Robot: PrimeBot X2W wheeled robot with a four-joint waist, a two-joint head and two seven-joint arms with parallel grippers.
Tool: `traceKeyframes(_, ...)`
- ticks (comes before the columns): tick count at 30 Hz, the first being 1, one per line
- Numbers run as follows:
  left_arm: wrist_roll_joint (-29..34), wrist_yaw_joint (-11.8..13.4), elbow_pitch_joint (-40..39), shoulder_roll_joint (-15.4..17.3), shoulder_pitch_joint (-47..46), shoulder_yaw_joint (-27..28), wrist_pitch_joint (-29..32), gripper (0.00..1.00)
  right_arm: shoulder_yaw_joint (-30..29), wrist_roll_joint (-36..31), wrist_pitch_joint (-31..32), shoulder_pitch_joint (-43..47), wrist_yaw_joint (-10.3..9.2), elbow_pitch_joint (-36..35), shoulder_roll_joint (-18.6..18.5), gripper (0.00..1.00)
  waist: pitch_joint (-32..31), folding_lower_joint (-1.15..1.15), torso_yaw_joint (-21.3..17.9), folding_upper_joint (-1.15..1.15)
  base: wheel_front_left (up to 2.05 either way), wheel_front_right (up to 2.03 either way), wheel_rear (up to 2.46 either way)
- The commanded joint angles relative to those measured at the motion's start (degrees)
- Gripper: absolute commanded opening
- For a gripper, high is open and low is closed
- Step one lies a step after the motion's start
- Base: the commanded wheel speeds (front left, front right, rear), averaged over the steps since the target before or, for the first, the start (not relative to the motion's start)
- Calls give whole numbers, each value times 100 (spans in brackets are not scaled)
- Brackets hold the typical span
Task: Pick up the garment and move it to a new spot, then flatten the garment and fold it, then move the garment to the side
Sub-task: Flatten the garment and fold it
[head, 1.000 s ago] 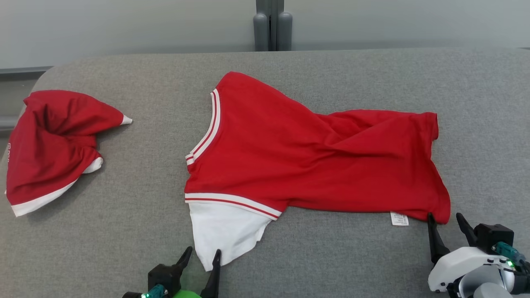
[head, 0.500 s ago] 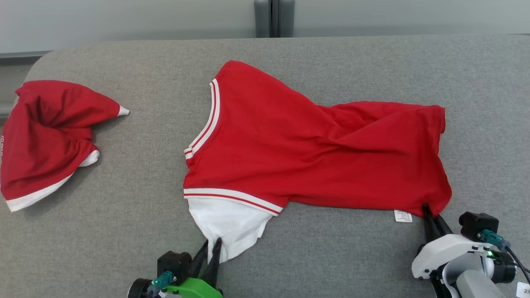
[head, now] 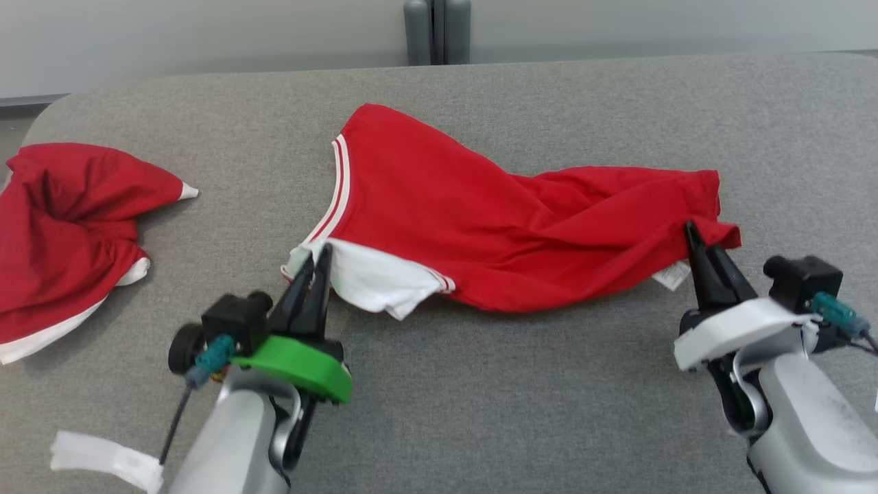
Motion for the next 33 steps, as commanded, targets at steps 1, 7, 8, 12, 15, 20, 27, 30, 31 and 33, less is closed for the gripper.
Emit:
traceKeyframes(1,49,-29,3,111,-359,45,0,0,48,92,-2,-267,0,-27,-72,0,96,0,-55,0,0,0,0)
traceKeyframes(7,-129,-71,489,425,-2157,-34,6,0,466,364,-2,-1811,0,276,-445,0,664,0,-178,0,0,0,0)
traceKeyframes(8,-255,-73,634,471,-2557,-82,35,0,541,497,-1,-2162,0,410,-478,0,794,0,-203,0,0,0,0)
traceKeyframes(12,-780,-76,1094,626,-4014,-99,203,0,726,1040,162,-3524,-1,885,-630,0,1316,0,-261,0,0,0,0)
traceKeyframes(15,-1003,-77,1422,713,-5068,-143,341,0,822,1398,344,-4519,0,1207,-720,0,1687,0,-267,0,0,0,0)
traceKeyframes(20,-1260,-77,2083,818,-6679,-144,388,0,935,1792,518,-6034,0,1781,-800,0,2083,0,-298,0,0,0,0)
traceKeyframes(27,-1280,-78,2714,784,-8219,-381,221,0,1213,2130,443,-7354,0,2458,-742,0,2092,0,-334,0,0,0,0)
traceKeyframes(30,-1293,-78,2858,764,-8538,-557,165,0,1410,2211,383,-7590,0,2618,-753,0,2039,0,-327,0,0,0,0)
traceKeyframes(31,-1280,-78,2917,787,-8635,-583,132,0,1501,2242,369,-7660,0,2680,-770,0,2029,0,-323,0,0,0,0)
traceKeyframes(33,-1358,-78,3008,753,-8686,-641,102,0,1636,2326,328,-7727,0,2745,-789,0,2011,0,-310,0,0,0,0)
